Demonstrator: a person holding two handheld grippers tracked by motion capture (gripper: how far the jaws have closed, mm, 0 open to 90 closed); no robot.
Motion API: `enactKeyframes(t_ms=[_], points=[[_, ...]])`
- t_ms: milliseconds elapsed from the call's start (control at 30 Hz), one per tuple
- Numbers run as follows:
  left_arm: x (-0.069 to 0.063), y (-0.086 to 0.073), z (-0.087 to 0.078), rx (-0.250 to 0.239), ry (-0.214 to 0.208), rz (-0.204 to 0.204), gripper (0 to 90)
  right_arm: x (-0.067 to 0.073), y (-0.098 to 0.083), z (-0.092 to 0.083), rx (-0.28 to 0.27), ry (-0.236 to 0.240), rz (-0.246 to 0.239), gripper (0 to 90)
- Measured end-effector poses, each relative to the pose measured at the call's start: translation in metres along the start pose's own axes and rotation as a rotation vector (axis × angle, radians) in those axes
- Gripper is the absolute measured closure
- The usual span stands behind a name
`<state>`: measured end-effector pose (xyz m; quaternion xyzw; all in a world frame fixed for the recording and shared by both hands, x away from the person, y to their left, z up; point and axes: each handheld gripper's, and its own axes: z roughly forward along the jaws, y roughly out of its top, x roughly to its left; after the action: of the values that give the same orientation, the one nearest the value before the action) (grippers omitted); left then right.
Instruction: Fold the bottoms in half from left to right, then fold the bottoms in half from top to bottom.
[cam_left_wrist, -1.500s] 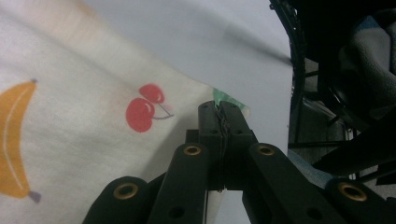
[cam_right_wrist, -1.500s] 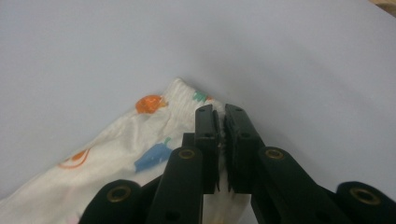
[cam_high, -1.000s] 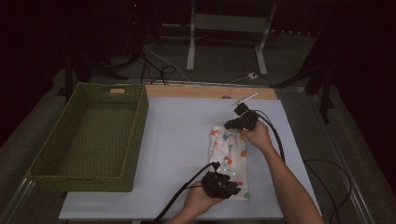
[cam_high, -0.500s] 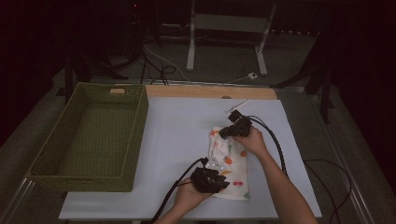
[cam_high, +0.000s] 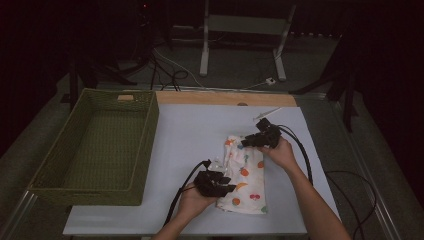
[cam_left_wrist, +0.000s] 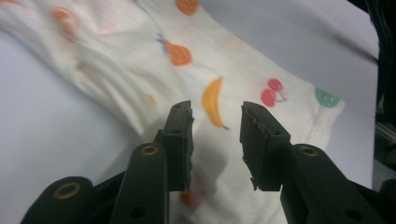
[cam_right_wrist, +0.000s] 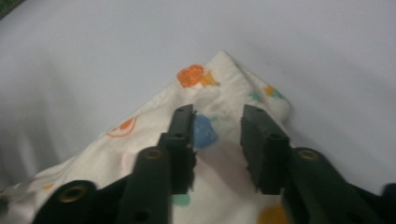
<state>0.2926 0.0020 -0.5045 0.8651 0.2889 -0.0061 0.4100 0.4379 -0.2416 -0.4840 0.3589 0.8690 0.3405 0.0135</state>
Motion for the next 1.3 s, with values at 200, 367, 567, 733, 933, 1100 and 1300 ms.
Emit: enactKeyframes(t_ms=[200,367,567,733,933,1100,1300], points=[[0.017,0.008,-0.007,-0.015,0.036,-0.031,59.1,-0.007,-0.015,-0.012,-0.029,-0.006,0.042,52.6],[0.027,0.018,-0.007,-0.018,0.058,-0.045,55.5,-0.012,-0.024,-0.019,-0.026,-0.009,0.055,50.1],[0.039,0.032,-0.007,-0.037,0.085,-0.059,50.5,-0.014,-0.026,-0.028,-0.043,-0.014,0.057,48.6],[0.047,0.040,-0.007,-0.046,0.114,-0.081,47.5,-0.016,-0.027,-0.031,-0.037,-0.017,0.056,48.6],[0.058,0.049,0.003,-0.038,0.149,-0.114,46.1,-0.019,-0.028,-0.030,-0.015,-0.041,0.055,49.0],[0.066,0.053,0.020,-0.019,0.161,-0.161,45.8,-0.024,-0.029,-0.024,0.016,-0.072,0.072,48.4],[0.075,0.058,0.037,-0.010,0.183,-0.211,45.4,-0.031,-0.029,-0.013,0.046,-0.090,0.115,48.5]])
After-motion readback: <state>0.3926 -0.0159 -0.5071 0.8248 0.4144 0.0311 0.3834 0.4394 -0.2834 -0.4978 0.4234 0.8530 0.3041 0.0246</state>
